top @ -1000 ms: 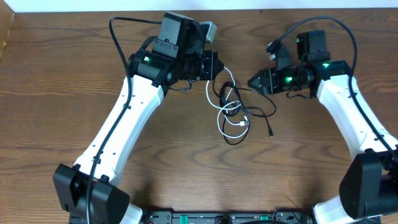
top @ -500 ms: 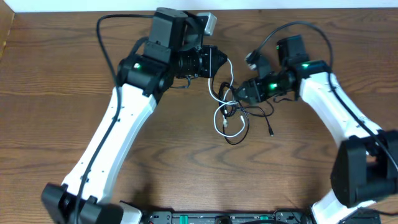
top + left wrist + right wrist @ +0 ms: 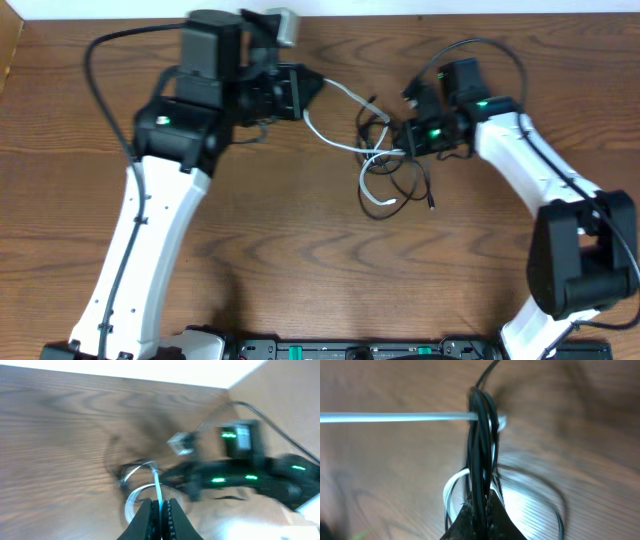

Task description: Untangle cables

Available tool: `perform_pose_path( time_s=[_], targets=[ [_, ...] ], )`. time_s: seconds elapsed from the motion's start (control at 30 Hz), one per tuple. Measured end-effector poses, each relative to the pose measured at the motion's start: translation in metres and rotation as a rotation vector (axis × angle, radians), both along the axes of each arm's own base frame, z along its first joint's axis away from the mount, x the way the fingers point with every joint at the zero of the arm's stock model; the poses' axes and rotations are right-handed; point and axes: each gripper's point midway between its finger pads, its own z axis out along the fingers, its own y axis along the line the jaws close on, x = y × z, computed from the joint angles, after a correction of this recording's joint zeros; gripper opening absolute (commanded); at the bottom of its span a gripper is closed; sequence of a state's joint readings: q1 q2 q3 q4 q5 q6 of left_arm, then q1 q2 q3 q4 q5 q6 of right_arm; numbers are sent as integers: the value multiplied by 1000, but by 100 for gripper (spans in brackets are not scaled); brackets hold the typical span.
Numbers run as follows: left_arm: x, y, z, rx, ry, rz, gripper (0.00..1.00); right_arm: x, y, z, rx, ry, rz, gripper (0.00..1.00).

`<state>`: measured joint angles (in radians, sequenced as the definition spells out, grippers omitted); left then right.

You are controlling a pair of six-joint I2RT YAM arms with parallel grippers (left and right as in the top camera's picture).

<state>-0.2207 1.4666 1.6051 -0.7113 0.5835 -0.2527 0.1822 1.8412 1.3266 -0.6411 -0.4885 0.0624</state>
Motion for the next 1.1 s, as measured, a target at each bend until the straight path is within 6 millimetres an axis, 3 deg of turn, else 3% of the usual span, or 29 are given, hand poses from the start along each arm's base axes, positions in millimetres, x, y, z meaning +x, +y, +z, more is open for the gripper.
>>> perform_pose_path(
  time_s=[0.17, 0.3, 0.47, 0.83, 1.1],
  targets=[
    [4, 56, 12, 35, -34, 143, 8, 13, -59, 36, -1, -57, -169, 1],
    [2, 85, 26, 45, -80, 214, 7, 12, -96, 53, -4, -76, -263, 1],
    [-1, 123, 40, 58, -124, 319, 8, 9, -129, 47, -24, -40, -341, 1],
    [5, 166, 45, 81, -149, 445, 7, 8, -143, 41, -94, -31, -391, 1],
    [4, 231, 43, 158, -147, 661, 7, -6, -204, 26, -349, 51, -679, 1]
  ],
)
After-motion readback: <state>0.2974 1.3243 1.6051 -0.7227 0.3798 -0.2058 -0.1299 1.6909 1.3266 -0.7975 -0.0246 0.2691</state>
